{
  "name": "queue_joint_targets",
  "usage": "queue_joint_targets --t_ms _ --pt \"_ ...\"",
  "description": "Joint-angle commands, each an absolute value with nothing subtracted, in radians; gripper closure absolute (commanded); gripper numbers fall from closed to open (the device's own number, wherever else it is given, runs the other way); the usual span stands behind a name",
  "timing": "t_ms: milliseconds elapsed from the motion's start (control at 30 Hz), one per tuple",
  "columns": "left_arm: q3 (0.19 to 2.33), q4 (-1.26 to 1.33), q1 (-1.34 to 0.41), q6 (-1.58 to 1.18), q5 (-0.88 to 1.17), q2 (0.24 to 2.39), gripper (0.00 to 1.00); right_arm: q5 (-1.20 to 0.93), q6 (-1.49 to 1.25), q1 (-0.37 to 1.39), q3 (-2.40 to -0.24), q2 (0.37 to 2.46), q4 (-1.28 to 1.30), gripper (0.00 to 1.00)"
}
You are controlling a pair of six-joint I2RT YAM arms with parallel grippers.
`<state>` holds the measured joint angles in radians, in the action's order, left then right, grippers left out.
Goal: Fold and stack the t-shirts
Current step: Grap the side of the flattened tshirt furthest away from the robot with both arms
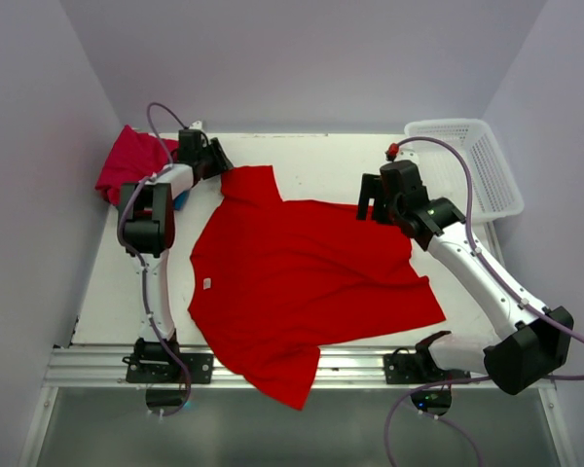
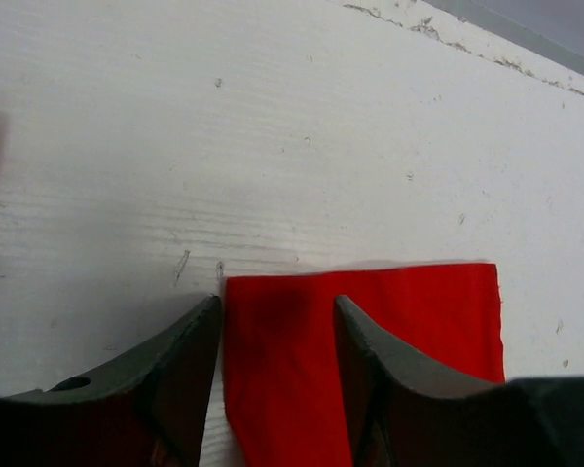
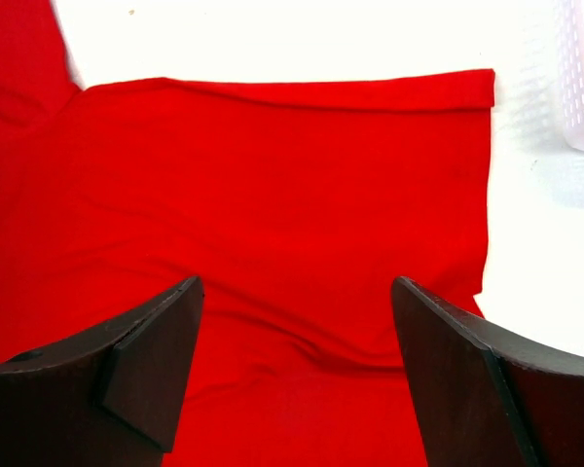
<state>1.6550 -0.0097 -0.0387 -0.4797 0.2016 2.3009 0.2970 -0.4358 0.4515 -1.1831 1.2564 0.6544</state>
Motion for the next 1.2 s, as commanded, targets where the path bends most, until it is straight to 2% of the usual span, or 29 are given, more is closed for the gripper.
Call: queue_joint_targets --t_ms 0,67,100,167,333,467,700,833,967,1000,1100,1167 --pt "1.712 -0.055 -0.029 -0.485 0.210 2.362 0.49 0.311 -0.422 0.453 -1.184 1.243 0.637 0.18" --pt "1.723 -0.060 -0.029 -0.485 0.209 2.379 0.57 0.318 -0.420 0.453 -1.183 1.243 0.638 0.18" --pt "1.726 -0.063 -0.029 -0.485 0.209 2.382 0.67 0.318 -0.422 0.453 -1.180 1.241 0.638 0.18" --pt "1.735 -0.074 -0.029 -0.483 0.199 2.391 0.81 0.318 -0.422 0.453 -1.175 1.241 0.637 0.18" --pt "1.727 -0.087 -0.028 -0.479 0.178 2.388 0.89 0.324 -0.423 0.453 -1.170 1.246 0.635 0.19" --pt "1.723 -0.084 -0.023 -0.472 0.172 2.387 1.00 0.318 -0.428 0.453 -1.166 1.255 0.629 0.19" --pt "1.698 -0.038 -0.018 -0.471 0.209 2.382 1.00 0.337 -0.426 0.453 -1.146 1.270 0.620 0.19" --pt "1.593 0.105 -0.017 -0.471 0.215 2.280 1.00 0.356 -0.422 0.453 -1.131 1.290 0.598 0.18" --pt "1.591 0.100 -0.017 -0.466 0.195 2.195 1.00 0.463 -0.440 0.451 -1.144 1.374 0.586 0.16" --pt "1.595 0.094 -0.017 -0.468 0.193 2.169 1.00 0.488 -0.449 0.451 -1.155 1.399 0.589 0.11" --pt "1.608 0.078 -0.017 -0.468 0.195 2.119 1.00 0.590 -0.477 0.443 -1.207 1.535 0.598 0.03" --pt "1.623 0.057 -0.017 -0.463 0.195 2.099 1.00 0.667 -0.523 0.424 -1.270 1.653 0.629 0.02"
